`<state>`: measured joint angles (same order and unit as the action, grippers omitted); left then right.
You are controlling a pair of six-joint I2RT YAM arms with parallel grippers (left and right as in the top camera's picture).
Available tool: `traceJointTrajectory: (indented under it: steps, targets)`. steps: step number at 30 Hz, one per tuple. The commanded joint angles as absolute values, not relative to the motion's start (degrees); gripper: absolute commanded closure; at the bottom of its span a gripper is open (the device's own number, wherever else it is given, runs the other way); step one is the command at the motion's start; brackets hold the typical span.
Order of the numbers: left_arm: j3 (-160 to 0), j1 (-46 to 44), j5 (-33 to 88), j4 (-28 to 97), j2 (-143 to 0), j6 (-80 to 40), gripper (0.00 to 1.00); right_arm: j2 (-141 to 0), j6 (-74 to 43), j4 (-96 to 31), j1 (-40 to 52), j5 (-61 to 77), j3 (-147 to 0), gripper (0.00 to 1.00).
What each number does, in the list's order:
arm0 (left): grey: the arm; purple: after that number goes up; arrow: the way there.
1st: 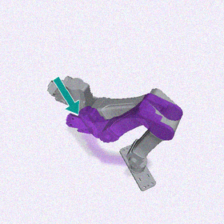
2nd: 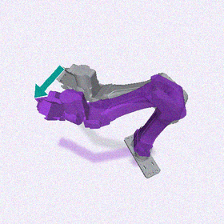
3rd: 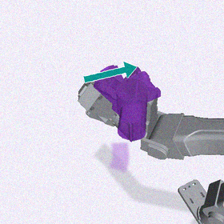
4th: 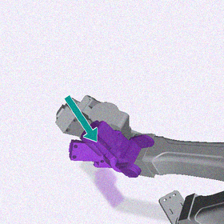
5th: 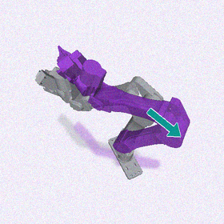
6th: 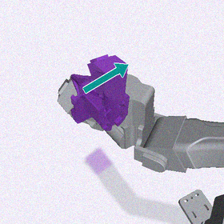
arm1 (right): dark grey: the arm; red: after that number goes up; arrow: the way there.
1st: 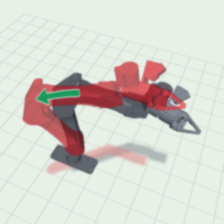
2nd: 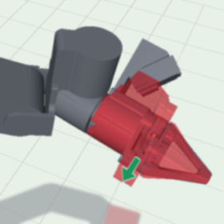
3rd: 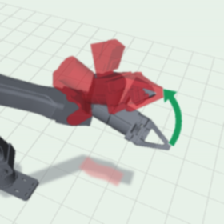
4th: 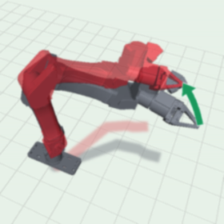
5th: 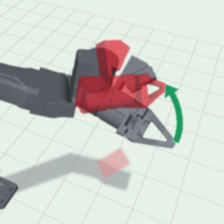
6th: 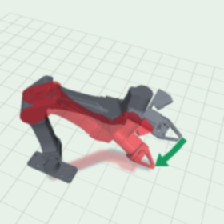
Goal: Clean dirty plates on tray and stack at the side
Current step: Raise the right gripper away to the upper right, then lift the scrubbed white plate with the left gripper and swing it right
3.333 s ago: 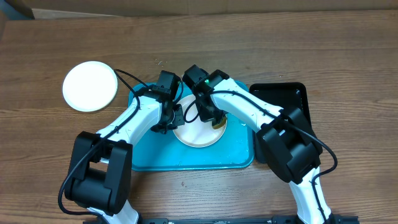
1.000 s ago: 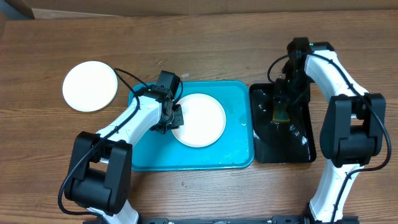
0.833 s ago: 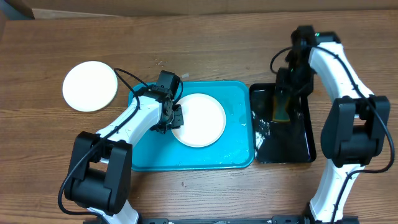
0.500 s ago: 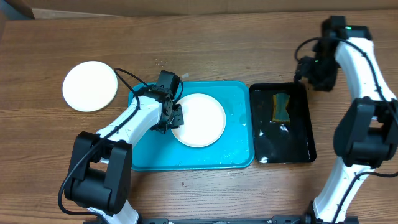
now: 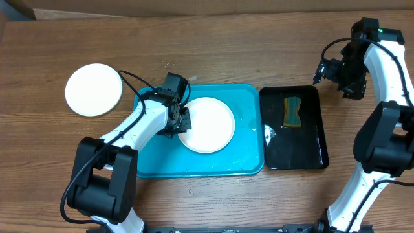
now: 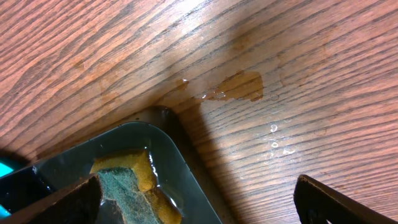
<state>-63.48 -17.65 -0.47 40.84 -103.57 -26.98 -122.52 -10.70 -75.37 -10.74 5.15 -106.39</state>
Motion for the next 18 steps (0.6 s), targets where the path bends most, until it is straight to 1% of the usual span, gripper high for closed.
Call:
traceJointTrajectory:
  steps: [1,6,9,10,11,12,18]
  targets:
    - [-64.23,-18.02,-0.62,40.62,-103.13,-26.98,0.76,-120.53,-10.94,-75.07,-10.68,5.17,-107.33,0.0]
    - [-63.35,-18.02,-0.58,40.29,-103.39,-27.0,0.74,-120.53,-10.94,-75.07,-10.68,5.17,-107.33,0.0]
    - [-63.24,-18.02,-0.58,40.03,-103.53,-27.0,0.8,-120.55,-10.94,-75.07,-10.68,5.17,-107.33,0.0]
    - [-63.24,-18.02,-0.58,39.97,-103.53,-27.03,0.83,-120.55,-10.92,-75.07,-10.68,5.17,-107.33,0.0]
    - [-63.24,-18.02,-0.58,39.92,-103.53,-27.03,0.91,-120.53,-10.94,-75.09,-10.68,5.17,-107.33,0.0]
    - [-63.24,-18.02,-0.58,39.81,-103.5,-27.0,0.96,-120.53,-10.94,-75.09,-10.68,5.17,-107.33,0.0]
    - [-65.73,-17.15,-0.84,39.97,-103.15,-24.34,0.96,-120.53,-10.94,-75.07,-10.68,5.17,-107.33,0.0]
